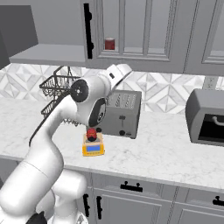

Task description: Pick the jam and place it on the digital scale for weighing, and close the cabinet.

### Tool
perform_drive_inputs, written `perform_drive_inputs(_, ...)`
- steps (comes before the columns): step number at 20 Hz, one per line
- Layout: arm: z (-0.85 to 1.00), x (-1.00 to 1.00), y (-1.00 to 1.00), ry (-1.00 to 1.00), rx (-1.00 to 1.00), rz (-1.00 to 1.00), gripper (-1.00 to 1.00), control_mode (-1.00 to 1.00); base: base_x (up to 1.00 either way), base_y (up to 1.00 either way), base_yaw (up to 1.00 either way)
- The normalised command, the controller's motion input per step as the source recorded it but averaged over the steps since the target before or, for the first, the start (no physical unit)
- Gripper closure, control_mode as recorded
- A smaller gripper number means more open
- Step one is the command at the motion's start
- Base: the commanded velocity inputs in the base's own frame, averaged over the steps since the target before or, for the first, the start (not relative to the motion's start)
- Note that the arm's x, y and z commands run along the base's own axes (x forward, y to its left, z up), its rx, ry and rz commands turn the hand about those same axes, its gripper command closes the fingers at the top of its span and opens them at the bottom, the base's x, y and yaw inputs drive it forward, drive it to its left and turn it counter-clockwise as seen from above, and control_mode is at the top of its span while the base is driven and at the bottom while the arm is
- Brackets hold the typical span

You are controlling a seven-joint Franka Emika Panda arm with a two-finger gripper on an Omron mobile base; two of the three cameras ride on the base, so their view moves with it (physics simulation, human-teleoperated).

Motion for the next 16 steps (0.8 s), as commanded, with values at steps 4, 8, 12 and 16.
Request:
perform_drive_inputs(4,-0.25,-0.12,0.06,0.04,-0.17,0.00,-1.00,-1.00,0.00,0.00,0.00)
perform_drive_inputs(8,-0.03,-0.50,0.34,-0.01,-0.20,0.00,-1.00,-1.00,0.00,0.00,0.00)
perform_drive_inputs(12,-0.24,-0.24,0.70,0.04,-0.37,-0.04,-1.00,-1.00,0.00,0.00,0.00)
perform_drive_inputs(16,-0.42,-0.24,0.42,0.03,-0.32,0.00,-1.00,-1.00,0.00,0.00,0.00)
